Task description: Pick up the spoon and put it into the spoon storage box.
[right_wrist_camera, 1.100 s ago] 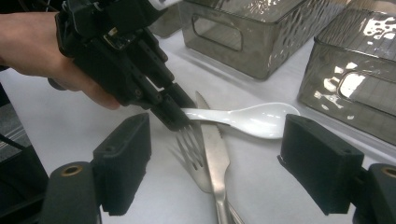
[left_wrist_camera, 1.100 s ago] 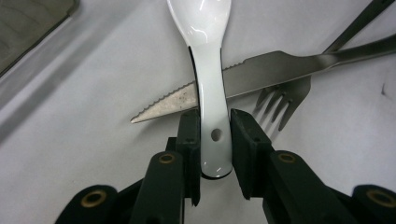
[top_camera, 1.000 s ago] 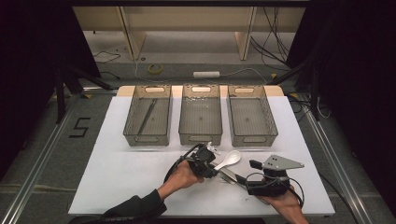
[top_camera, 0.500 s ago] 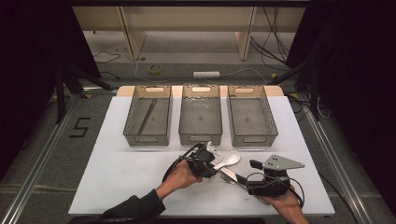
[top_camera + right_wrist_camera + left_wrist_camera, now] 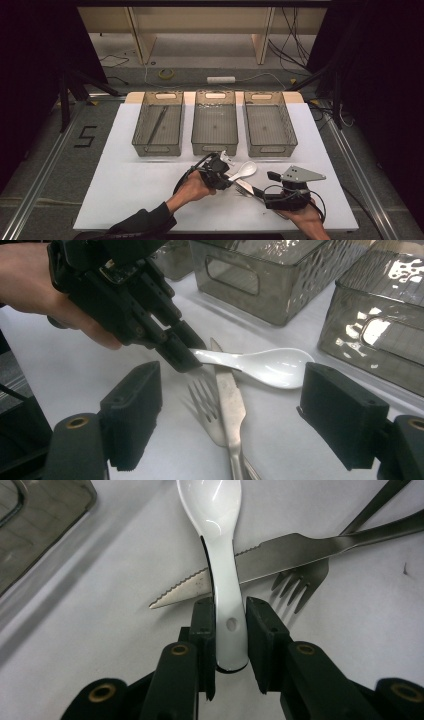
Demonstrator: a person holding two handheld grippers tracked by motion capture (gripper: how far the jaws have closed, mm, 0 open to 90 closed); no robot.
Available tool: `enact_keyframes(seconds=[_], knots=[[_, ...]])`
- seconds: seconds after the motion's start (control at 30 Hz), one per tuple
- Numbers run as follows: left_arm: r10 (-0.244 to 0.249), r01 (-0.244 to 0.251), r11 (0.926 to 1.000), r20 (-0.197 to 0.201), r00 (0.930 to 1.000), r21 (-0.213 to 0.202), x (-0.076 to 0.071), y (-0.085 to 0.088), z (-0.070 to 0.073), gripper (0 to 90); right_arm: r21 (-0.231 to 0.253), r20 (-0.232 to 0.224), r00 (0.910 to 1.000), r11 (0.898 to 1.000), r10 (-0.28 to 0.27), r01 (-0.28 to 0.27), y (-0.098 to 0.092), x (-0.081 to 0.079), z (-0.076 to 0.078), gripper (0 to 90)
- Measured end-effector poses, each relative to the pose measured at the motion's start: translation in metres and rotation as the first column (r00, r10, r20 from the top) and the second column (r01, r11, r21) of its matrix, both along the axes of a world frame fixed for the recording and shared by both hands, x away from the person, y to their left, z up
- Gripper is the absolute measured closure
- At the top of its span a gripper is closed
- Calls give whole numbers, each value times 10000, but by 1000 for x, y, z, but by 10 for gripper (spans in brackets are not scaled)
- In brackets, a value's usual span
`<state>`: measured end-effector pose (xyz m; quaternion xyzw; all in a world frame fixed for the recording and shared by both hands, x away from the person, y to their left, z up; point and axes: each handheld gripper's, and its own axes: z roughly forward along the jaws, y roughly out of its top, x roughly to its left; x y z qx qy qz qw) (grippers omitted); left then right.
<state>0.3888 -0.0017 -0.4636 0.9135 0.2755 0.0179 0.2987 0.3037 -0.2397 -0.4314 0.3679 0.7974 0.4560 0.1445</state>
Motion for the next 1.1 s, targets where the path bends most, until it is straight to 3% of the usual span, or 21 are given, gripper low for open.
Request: enact_keyframes(seconds=[0.2,0.37,0.87,1.1], knots=[[4,-3,9998,-31,10000,220,1,-2,0,723,2,10,10000,10000,-3,3,0,0,0,257],[79,-77,9992,-48,10000,400,3,-4,0,652,-2,-4,10000,10000,-15,15,0,0,0,257],[-260,219,9931,343,9991,1150,5,-17,-5,735,8,-49,10000,10000,-13,13,0,1,0,260],[-235,203,9964,382,9990,823,4,-14,-3,741,20,-32,10000,10000,-16,16,0,1,0,261]])
